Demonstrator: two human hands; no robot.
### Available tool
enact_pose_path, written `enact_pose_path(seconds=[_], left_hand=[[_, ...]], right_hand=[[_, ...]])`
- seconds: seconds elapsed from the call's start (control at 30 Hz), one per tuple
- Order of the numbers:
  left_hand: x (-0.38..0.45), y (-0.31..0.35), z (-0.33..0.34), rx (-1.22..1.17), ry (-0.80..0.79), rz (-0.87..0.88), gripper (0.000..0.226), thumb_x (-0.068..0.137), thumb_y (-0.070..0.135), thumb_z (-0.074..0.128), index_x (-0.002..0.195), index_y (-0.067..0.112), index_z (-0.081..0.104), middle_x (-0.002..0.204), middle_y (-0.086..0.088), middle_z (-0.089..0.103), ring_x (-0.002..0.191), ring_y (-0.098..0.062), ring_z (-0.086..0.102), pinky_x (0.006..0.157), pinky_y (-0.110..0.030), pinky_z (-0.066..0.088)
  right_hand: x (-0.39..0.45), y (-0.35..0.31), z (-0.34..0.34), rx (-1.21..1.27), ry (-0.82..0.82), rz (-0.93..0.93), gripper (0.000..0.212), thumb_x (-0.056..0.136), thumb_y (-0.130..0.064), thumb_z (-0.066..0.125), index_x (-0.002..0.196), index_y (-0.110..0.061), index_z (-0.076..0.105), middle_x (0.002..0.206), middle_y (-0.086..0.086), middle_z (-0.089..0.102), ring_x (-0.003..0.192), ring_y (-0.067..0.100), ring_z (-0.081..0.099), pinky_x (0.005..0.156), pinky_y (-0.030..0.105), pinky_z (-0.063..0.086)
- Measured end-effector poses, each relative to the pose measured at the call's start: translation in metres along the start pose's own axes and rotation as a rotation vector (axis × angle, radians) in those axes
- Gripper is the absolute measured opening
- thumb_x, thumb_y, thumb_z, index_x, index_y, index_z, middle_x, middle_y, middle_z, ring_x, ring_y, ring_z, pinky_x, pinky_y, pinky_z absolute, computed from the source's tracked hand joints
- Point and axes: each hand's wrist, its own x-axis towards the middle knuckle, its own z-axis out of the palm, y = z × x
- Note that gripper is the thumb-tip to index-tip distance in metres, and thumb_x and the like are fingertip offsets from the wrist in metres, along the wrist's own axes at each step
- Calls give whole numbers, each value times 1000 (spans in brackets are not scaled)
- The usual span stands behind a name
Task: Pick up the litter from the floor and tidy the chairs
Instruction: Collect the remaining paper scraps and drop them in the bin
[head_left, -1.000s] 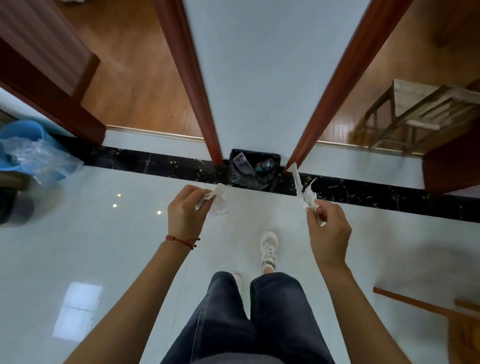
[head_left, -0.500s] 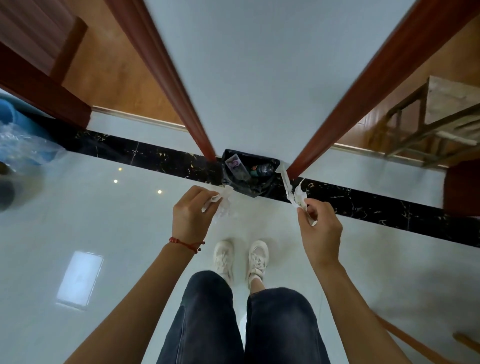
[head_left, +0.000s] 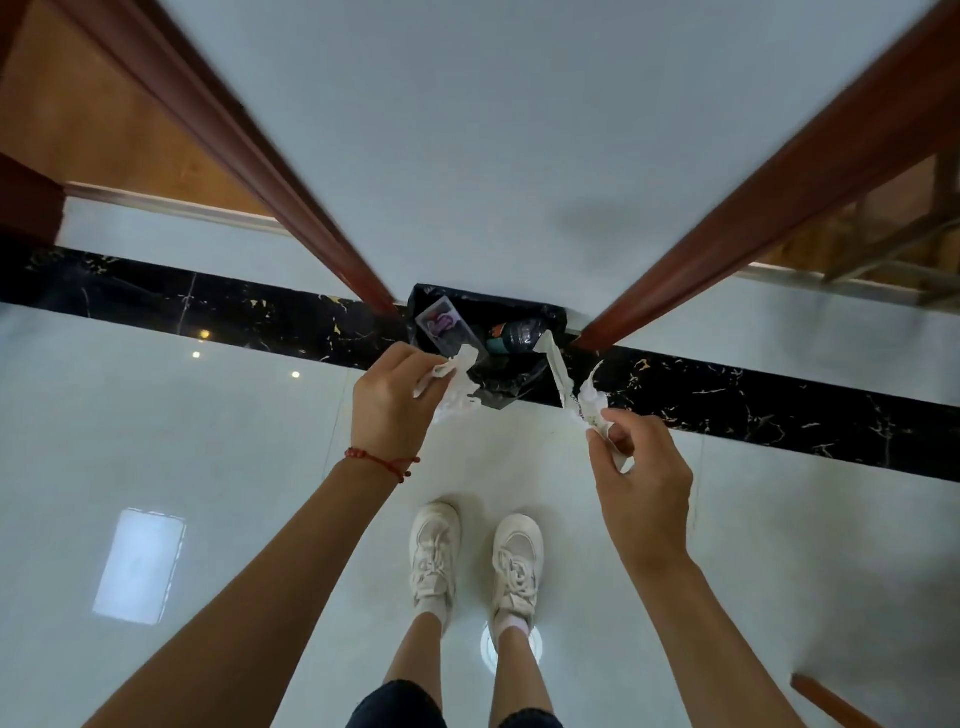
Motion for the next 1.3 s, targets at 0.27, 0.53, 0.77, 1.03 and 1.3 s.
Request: enact_pose_path(seconds=[0.27, 0.53, 0.77, 1.03, 1.3], left_hand=[[39, -48, 71, 9, -47, -4, 10, 71, 6, 69, 69, -4, 69, 66, -14, 61, 53, -24, 57, 53, -17, 43], [62, -72, 116, 8, -59, -106, 8, 71, 10, 68, 73, 2, 71, 67, -14, 60, 56, -28, 57, 48, -29, 46], [56, -88, 110, 126, -164, -73, 40, 79, 32, 58, 101, 0, 66, 100, -17, 66, 93, -34, 61, 79, -45, 51], [3, -98, 60, 276, -220, -14, 51, 85, 37, 51, 117, -2, 58, 121, -20, 58, 115, -36, 52, 97, -43, 37], [-20, -115, 36, 348, -247, -73, 54, 84, 41, 48, 115, -2, 59, 119, -23, 59, 110, -41, 55, 91, -52, 41]], right_hand=[[19, 31, 46, -16, -9, 71, 20, 76, 2, 70, 94, 2, 64, 78, 12, 60, 65, 14, 52, 68, -3, 38], [36, 46, 76, -24, -11, 76, 20, 76, 1, 71, 95, 1, 64, 80, 14, 61, 66, 13, 52, 69, -3, 37], [46, 51, 95, -22, -4, 62, 19, 76, 0, 71, 94, 0, 64, 78, 12, 60, 66, 12, 50, 65, -2, 37], [64, 51, 133, 12, -10, -95, 20, 74, 6, 70, 93, 6, 63, 76, 17, 57, 66, 15, 51, 64, 14, 43], [89, 48, 191, 10, -130, -96, 17, 73, 6, 70, 86, 4, 60, 75, 17, 56, 63, 16, 46, 55, 28, 46]])
